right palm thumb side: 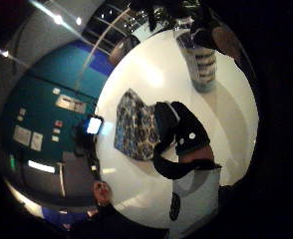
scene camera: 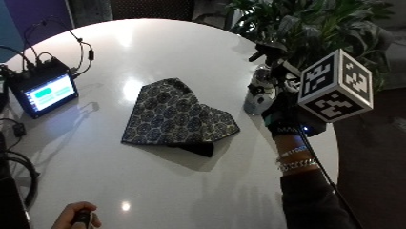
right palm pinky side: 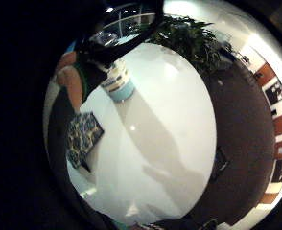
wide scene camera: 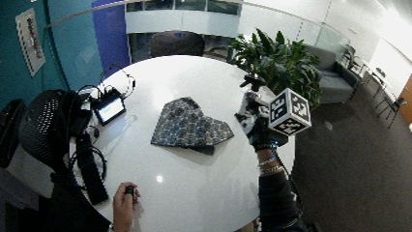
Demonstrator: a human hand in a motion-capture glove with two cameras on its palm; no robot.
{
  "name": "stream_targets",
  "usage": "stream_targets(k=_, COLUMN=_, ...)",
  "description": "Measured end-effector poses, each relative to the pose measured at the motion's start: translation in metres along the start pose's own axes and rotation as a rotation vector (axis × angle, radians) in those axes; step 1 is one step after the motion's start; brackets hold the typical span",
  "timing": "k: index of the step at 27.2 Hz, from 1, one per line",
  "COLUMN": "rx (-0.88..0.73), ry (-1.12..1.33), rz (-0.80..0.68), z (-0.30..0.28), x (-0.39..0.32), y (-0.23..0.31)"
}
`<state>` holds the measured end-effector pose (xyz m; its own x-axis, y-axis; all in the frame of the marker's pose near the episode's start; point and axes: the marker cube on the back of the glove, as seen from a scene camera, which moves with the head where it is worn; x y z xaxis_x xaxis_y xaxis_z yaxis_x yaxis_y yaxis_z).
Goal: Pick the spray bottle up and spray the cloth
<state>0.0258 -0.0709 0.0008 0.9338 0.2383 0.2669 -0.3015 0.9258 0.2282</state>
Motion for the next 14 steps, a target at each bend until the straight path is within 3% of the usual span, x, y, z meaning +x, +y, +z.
stream_targets(k=5, rx=0.101, ry=-0.078, rz=0.124, z=0.010, x=0.008, y=-0.031)
stream_targets(k=14, rx=0.189, ry=-0.283, rz=0.197, z=0.036, x=0.028, y=-0.057)
